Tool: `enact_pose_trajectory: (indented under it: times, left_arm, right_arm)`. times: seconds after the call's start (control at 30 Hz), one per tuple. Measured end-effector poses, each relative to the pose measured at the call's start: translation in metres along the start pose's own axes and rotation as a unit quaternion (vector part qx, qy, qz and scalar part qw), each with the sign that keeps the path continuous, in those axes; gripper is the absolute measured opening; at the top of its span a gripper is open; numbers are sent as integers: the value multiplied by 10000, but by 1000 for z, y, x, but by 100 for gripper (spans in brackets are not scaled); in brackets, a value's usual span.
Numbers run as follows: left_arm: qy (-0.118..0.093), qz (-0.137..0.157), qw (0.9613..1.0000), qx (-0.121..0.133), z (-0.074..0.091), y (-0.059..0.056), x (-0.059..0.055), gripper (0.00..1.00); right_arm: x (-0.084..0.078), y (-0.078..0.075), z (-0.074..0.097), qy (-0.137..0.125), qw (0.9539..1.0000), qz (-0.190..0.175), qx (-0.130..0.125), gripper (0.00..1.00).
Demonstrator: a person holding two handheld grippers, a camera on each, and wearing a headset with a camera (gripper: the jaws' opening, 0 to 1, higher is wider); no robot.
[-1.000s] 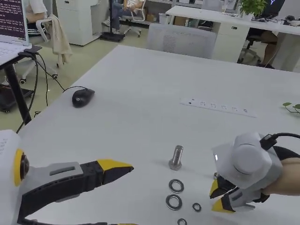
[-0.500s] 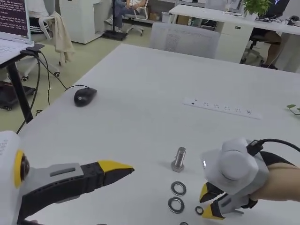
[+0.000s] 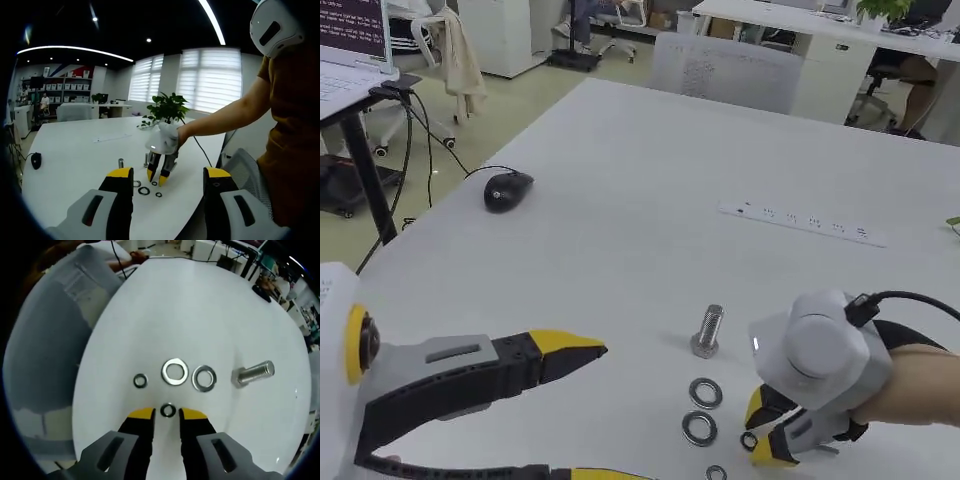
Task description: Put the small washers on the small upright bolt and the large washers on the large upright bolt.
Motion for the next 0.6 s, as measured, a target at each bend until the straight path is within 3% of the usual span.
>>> enact_pose_trajectory:
  times: [0.2, 0.6]
  left_arm:
    - [-29, 8, 10000, 23, -1, 0, 1, 55]
    - [-1, 25, 10000, 25, -2, -3, -2, 55]
  right_arm:
    - [-1, 1, 0, -1, 9999, 42, 96, 20]
    - [0, 1, -1, 85, 9998, 165, 31, 14]
Point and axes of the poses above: the centre of the closed fingertips' face, and the gripper's own axes: z roughly backward along the fingers, y roughly to its left, x roughly out of its top, the point moved 4 cm from there along z, roughly backward along the fingers, and after that the axes turned 6 degrees about z, right-handed, at the moved point
